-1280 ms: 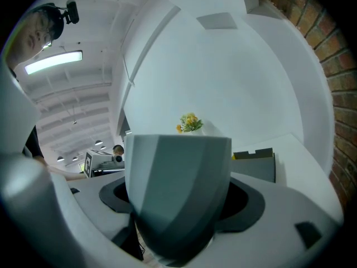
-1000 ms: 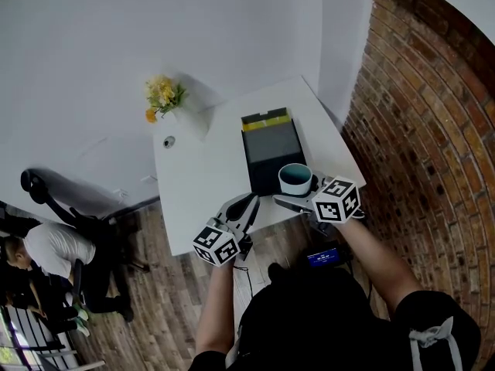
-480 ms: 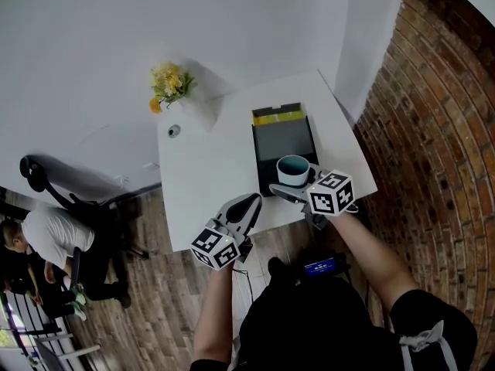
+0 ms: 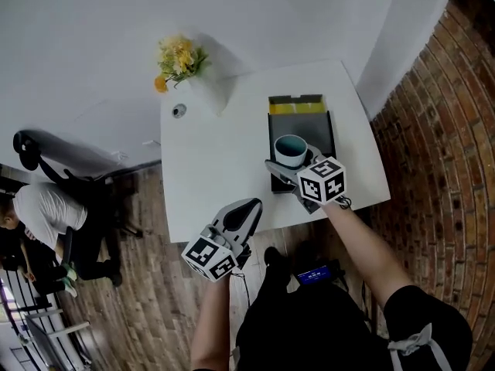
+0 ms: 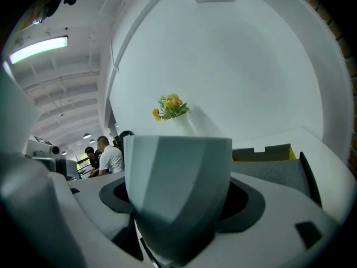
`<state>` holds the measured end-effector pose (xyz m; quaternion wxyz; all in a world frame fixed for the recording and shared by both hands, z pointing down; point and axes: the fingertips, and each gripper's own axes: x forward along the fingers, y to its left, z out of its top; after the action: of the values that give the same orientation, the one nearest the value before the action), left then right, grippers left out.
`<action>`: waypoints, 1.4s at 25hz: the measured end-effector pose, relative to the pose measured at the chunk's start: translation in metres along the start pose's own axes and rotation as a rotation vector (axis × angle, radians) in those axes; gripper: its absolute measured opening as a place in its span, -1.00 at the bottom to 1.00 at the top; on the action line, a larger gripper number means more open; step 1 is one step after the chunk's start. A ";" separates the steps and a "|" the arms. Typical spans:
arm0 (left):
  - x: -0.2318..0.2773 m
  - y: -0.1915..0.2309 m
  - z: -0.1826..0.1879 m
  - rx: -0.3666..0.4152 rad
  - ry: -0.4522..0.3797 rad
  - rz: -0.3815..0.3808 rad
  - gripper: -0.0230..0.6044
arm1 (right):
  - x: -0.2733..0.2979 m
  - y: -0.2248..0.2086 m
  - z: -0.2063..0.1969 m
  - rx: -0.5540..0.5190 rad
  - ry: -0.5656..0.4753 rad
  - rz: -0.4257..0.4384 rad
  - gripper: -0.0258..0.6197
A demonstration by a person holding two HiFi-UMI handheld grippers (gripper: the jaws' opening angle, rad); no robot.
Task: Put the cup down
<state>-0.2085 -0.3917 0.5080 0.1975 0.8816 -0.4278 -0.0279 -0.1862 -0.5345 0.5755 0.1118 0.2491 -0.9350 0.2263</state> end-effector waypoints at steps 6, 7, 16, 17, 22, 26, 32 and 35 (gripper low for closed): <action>-0.011 0.012 -0.003 -0.030 -0.011 0.034 -0.87 | 0.014 0.003 0.001 -0.125 -0.037 -0.021 0.27; -0.011 0.013 -0.003 -0.030 -0.011 0.034 -0.87 | 0.014 0.006 0.001 -0.155 -0.043 -0.019 0.27; -0.004 0.007 0.001 -0.025 -0.016 0.009 -0.87 | -0.007 0.021 -0.019 -0.369 -0.033 -0.039 0.27; -0.003 0.005 0.001 -0.022 -0.015 0.006 -0.87 | -0.008 0.023 -0.022 -0.396 -0.028 -0.041 0.27; -0.005 -0.001 0.001 -0.011 -0.010 0.005 -0.87 | -0.008 0.023 -0.027 -0.436 -0.017 -0.060 0.27; -0.011 -0.004 0.001 -0.007 -0.013 0.016 -0.87 | -0.008 0.022 -0.025 -0.426 -0.033 -0.077 0.27; -0.019 -0.006 0.004 -0.003 -0.028 0.027 -0.87 | -0.014 0.026 -0.024 -0.392 -0.024 -0.053 0.43; -0.021 -0.009 0.003 -0.001 -0.031 0.026 -0.87 | -0.022 0.027 -0.027 -0.404 0.000 -0.059 0.44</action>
<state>-0.2155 -0.3713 0.4994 0.1917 0.8753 -0.4422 -0.0391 -0.1790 -0.4916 0.5823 0.1659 0.2489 -0.9537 0.0310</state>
